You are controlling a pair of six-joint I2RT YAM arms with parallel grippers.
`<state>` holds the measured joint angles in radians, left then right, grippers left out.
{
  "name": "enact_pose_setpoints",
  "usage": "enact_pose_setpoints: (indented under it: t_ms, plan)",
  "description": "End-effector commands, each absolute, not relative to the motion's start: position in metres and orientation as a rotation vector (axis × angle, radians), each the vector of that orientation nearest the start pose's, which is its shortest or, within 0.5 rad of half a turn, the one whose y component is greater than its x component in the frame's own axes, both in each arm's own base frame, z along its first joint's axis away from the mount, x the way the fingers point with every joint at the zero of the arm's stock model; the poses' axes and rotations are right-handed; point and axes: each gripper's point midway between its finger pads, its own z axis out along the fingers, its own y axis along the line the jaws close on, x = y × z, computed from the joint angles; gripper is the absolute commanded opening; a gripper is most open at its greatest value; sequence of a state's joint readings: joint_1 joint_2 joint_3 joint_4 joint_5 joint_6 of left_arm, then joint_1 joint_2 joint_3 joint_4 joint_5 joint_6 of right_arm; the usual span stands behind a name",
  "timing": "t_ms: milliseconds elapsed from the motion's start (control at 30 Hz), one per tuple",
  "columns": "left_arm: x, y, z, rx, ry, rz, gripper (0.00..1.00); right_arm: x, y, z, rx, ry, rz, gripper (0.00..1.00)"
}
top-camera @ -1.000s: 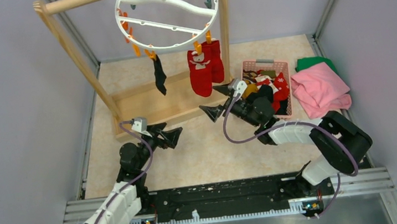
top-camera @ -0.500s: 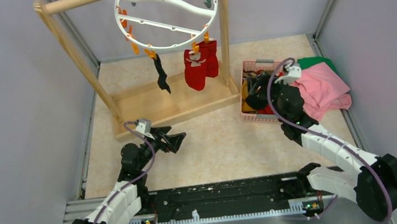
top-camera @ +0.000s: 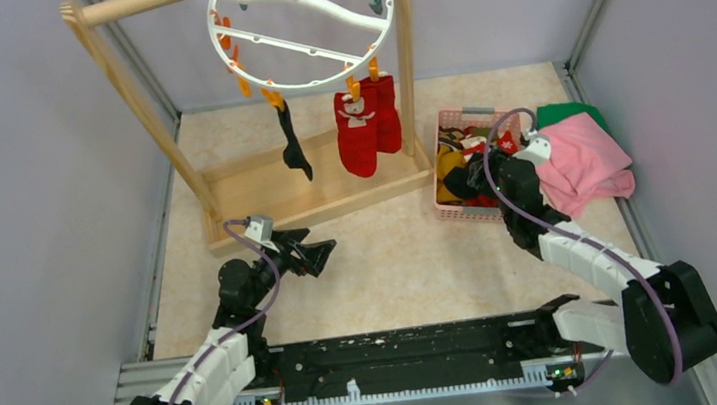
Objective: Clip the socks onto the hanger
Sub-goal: Pick up the sock from the bin.
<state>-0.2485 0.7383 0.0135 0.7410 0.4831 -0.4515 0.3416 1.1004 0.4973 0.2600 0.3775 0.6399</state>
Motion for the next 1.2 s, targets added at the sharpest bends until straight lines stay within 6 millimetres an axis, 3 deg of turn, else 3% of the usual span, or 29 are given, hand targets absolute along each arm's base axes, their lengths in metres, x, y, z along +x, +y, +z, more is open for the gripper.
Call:
enact_pose_setpoints:
  t_ms: [0,100,233,433,567,733,933,967,1167]
  plan:
    - [0.235,-0.165,0.148,0.259,1.572,-0.940,0.98,0.355,0.077,0.135,0.574,1.830,0.290,0.54]
    - [0.235,-0.165,0.148,0.260,1.572,-0.943,0.98,0.358,0.082,0.128,0.569,1.846,0.310,0.51]
    - [0.235,-0.165,0.148,0.260,1.573,-0.943,0.98,0.360,0.087,0.133,0.539,1.816,0.349,0.31]
    - [0.235,-0.166,0.149,0.260,1.572,-0.948,0.98,0.350,0.080,0.170,0.489,1.678,0.373,0.00]
    - [0.233,-0.168,0.152,0.266,1.562,-0.971,0.98,0.338,0.065,0.196,0.496,1.570,0.352,0.00]
    - [0.225,-0.176,0.159,0.310,1.531,-1.033,0.98,0.322,0.065,0.228,0.398,1.459,0.381,0.00]
    - [0.209,-0.188,0.183,0.418,1.414,-1.124,0.98,0.300,0.088,0.267,0.149,1.312,0.466,0.00]
    - [0.202,-0.189,0.177,0.430,1.415,-1.144,0.97,0.299,0.093,0.272,0.113,1.306,0.482,0.00]
    - [0.178,-0.201,0.197,0.559,1.270,-1.215,0.95,0.286,0.139,0.298,-0.119,1.267,0.664,0.00]
